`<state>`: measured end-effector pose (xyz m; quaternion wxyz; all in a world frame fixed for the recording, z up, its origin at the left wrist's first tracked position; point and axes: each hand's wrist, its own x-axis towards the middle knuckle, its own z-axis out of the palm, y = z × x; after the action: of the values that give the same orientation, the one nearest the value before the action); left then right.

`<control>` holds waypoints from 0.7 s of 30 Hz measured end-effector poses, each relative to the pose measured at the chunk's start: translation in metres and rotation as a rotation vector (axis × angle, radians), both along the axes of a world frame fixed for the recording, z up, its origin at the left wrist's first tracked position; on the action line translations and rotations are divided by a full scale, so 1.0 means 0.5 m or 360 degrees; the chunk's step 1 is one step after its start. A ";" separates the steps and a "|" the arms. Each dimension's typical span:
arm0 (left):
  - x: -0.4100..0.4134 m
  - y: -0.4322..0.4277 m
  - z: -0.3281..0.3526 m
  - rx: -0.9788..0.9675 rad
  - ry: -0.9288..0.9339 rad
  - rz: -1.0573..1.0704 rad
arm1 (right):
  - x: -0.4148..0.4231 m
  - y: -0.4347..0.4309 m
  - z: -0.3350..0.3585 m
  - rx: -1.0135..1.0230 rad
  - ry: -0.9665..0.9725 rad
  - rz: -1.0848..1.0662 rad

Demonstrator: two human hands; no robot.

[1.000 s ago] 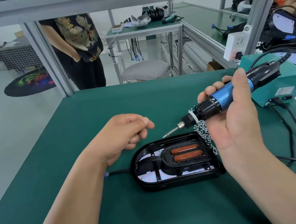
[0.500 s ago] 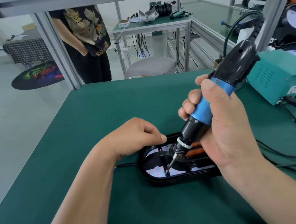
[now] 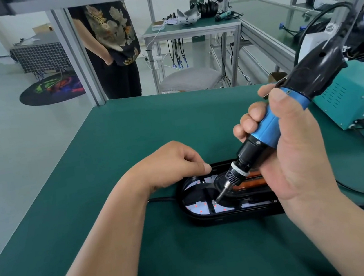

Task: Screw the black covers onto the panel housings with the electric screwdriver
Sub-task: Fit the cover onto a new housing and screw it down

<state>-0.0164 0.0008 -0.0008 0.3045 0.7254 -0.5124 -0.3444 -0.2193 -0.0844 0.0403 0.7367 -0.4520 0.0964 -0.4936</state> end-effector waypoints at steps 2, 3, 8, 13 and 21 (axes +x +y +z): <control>-0.001 0.001 0.001 0.0006 0.0002 0.0007 | -0.001 0.000 -0.001 -0.0020 0.0003 0.0021; -0.002 0.001 0.002 0.0006 0.0007 0.0008 | -0.001 0.000 -0.001 -0.0034 0.0006 0.0030; -0.007 0.003 0.007 0.0008 0.0016 0.0007 | 0.003 0.004 -0.005 -0.0072 0.0030 0.0065; -0.012 0.004 0.014 0.0025 0.0015 0.0013 | 0.006 0.007 -0.007 -0.0095 0.0060 0.0096; -0.020 0.008 0.024 -0.0013 0.0039 -0.0005 | 0.004 0.022 -0.005 -0.0353 0.0040 0.0352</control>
<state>-0.0265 0.0048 0.0109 0.3131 0.7191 -0.5112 -0.3515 -0.2172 -0.0732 0.0377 0.7310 -0.5445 0.0003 -0.4113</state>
